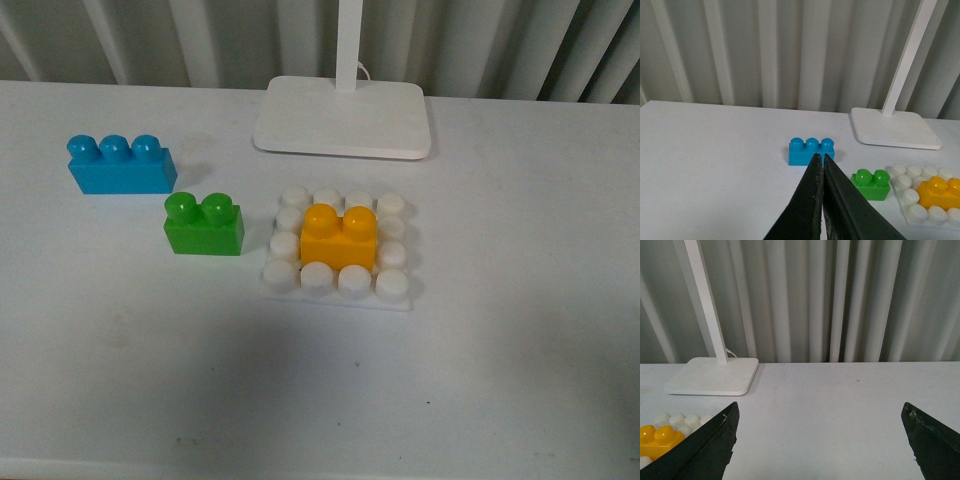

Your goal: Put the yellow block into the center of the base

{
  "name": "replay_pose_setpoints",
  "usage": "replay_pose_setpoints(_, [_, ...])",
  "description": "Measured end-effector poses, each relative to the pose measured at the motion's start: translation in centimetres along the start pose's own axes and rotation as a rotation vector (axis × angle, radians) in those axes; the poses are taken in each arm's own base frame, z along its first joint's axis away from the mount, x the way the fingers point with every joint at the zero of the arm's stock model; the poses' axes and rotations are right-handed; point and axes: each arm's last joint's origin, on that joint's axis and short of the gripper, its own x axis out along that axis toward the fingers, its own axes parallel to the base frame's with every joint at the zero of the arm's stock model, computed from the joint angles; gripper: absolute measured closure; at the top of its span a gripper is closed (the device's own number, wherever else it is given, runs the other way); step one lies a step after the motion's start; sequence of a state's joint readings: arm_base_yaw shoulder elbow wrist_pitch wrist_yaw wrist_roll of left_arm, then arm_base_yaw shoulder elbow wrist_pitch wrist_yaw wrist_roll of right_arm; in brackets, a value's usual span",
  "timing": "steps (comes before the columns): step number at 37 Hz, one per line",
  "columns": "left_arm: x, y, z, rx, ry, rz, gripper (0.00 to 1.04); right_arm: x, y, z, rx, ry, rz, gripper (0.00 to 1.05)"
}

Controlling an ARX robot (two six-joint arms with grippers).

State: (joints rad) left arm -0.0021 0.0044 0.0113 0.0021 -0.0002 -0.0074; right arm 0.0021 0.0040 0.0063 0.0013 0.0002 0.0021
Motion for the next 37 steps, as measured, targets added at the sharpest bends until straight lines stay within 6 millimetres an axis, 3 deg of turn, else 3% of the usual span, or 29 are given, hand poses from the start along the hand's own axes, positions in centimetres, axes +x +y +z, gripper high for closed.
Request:
replay_pose_setpoints(2, [0.00,0.00,0.00,0.000,0.000,0.000,0.99,0.00,0.00,0.00,0.000,0.000,0.000,0.09])
replay_pose_setpoints(8, [0.00,0.00,0.00,0.000,0.000,0.000,0.76,0.00,0.00,0.00,0.000,0.000,0.000,0.09])
replay_pose_setpoints(18, [0.00,0.00,0.00,0.000,0.000,0.000,0.24,0.00,0.00,0.00,0.000,0.000,0.000,0.09])
replay_pose_setpoints(23, [0.00,0.00,0.00,0.000,0.000,0.000,0.05,0.00,0.00,0.00,0.000,0.000,0.000,0.09])
replay_pose_setpoints(37, [0.00,0.00,0.00,0.002,0.000,0.000,0.06,0.00,0.00,0.00,0.000,0.000,0.000,0.09])
